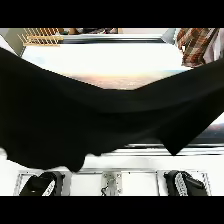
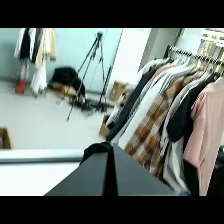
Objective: Fold the clothes and pants, and hang the long-sleeved shirts on hangers.
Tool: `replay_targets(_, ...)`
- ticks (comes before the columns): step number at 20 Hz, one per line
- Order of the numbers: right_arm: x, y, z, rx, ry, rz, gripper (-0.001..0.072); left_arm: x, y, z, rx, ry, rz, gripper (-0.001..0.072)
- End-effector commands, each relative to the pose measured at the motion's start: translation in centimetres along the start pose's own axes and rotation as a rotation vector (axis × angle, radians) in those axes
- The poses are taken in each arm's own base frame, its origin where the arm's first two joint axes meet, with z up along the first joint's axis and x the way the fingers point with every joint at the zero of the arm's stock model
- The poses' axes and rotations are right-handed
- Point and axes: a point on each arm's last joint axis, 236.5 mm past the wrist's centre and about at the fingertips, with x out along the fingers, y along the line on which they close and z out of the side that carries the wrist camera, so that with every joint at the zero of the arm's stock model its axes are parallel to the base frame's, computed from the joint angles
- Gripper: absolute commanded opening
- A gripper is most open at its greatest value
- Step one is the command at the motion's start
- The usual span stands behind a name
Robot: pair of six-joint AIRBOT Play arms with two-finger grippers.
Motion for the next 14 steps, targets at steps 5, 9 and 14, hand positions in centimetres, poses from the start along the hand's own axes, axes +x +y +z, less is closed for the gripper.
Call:
replay_targets(5, 13.0, -8.9, -13.4, 0.221, 0.514, -0.058, 0.0007, 12.7, 13.8, -21.6, -0.182, 0.495, 0.248, 0.0007)
replay_targets(9, 23.3, -14.1, -24.1, 0.231, 0.779, -0.148, 0.0007, 17.3, 23.9, -30.8, -0.238, 0.613, 0.419, 0.0007)
replay_targets(14, 32.7, -16.3, -29.5, 0.288, 0.792, -0.153, 0.0007, 22.3, 29.9, -37.8, -0.252, 0.715, 0.469, 0.0007)
